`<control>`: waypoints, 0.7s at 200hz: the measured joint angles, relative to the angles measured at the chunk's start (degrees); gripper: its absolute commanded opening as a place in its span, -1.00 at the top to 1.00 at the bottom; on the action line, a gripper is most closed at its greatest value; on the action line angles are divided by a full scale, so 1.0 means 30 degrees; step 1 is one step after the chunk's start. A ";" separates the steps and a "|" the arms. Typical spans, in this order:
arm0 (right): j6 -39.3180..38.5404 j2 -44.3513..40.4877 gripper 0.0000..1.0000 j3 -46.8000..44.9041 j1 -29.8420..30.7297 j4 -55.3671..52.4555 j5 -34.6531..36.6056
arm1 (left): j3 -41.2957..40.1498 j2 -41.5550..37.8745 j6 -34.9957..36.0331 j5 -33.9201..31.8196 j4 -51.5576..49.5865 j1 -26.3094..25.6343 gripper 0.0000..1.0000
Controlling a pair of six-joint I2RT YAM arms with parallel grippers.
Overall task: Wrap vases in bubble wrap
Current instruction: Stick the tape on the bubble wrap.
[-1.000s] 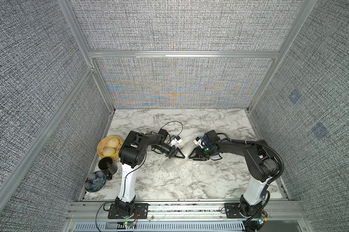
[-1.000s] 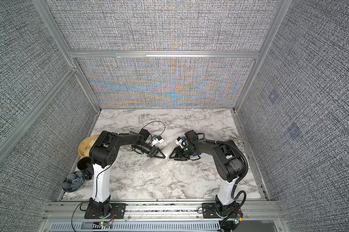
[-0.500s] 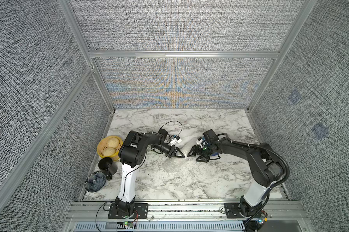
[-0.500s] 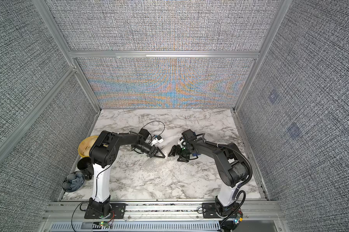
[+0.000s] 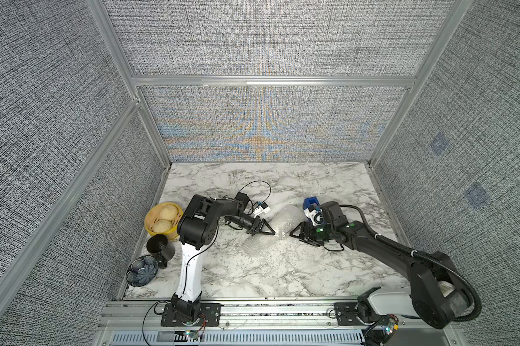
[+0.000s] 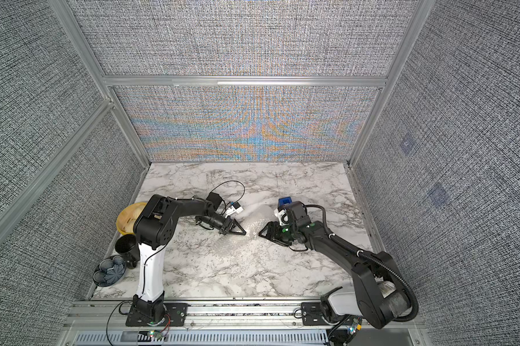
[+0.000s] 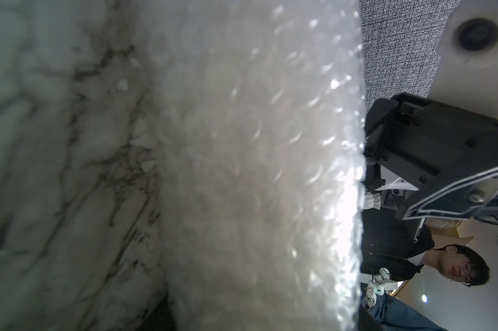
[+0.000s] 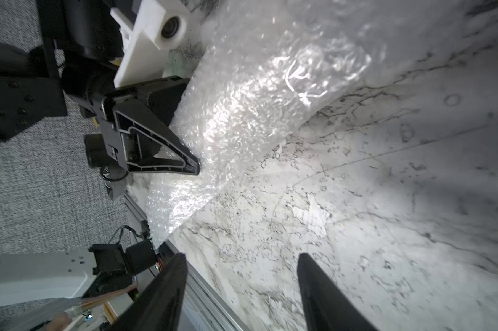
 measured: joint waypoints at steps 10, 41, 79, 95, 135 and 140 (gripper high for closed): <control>0.1508 0.0291 0.66 -0.0168 -0.0029 0.1559 0.0102 | 0.0000 0.0146 -0.0189 0.0204 0.0095 0.0015 -0.19; 0.4269 0.3257 1.00 0.0466 0.0073 0.5858 -0.0182 | 0.0750 0.1122 -0.0743 0.1443 -0.0590 0.0277 -0.19; 0.5209 0.4743 1.00 0.1596 0.0430 0.5697 0.0189 | 0.1625 0.1683 -0.0386 0.1705 -0.2113 0.0474 -0.19; 0.5020 0.4554 1.00 0.1880 0.0627 0.5384 0.0488 | 0.1770 0.1770 -0.0160 0.1705 -0.2426 0.0488 -0.19; 0.4641 0.3993 1.00 0.1887 0.1049 0.2951 0.1668 | 0.1967 0.1894 0.0000 0.1727 -0.2783 0.0495 -0.19; 0.4597 0.3818 1.00 0.1800 0.1137 0.2805 0.1770 | 0.1974 0.1909 0.0015 0.1727 -0.2798 0.0495 -0.19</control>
